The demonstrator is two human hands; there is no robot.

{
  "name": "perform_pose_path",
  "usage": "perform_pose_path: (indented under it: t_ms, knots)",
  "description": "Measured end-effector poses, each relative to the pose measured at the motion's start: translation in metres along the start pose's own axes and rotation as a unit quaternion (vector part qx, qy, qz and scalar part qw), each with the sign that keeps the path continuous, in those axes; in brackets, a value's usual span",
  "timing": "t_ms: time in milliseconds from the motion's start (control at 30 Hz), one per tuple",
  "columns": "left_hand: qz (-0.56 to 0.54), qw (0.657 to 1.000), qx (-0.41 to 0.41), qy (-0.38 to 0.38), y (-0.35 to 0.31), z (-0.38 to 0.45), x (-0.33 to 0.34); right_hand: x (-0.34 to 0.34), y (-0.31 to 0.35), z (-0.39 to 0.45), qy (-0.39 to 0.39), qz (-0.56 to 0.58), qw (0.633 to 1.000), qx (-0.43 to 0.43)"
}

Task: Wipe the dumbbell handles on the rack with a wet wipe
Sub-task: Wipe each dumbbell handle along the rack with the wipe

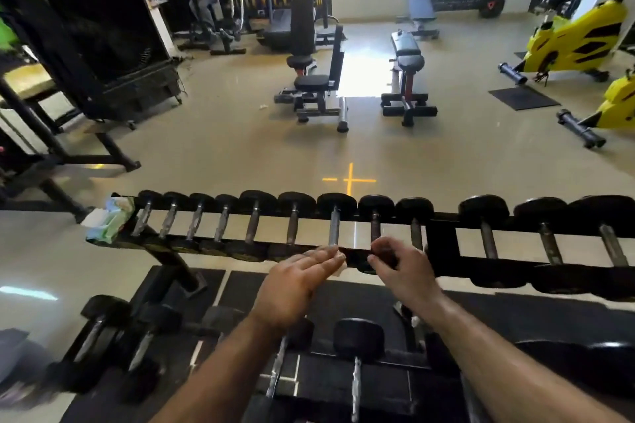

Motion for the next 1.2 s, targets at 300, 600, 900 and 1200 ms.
perform_pose_path:
  t_ms: [300, 600, 900, 1200]
  knots:
    - [-0.094, 0.987, -0.129, -0.016, 0.120, -0.011, 0.090, 0.104, -0.127, 0.054, 0.220, -0.391, 0.893, -0.019]
    - [-0.158, 0.960, -0.229, -0.023, 0.190, 0.018, 0.149, 0.154, -0.161, 0.132, 0.257, -0.421, 0.870, 0.020]
    - [-0.088, 0.974, -0.206, -0.020, 0.238, 0.110, 0.198, 0.180, -0.197, 0.156, 0.251, -0.379, 0.886, 0.092]
    - [0.145, 0.953, 0.195, 0.181, 0.228, 0.160, 0.299, 0.186, -0.197, 0.187, 0.233, -0.319, 0.916, 0.074]
Point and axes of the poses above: each hand's wrist, its own z-axis towards the middle knuckle, its own x-axis out of the palm, y = z × x, the point moved 8 cm from there along z, towards the middle knuckle, and after that the axes turned 4 degrees about -y, right-handed, at the moved point
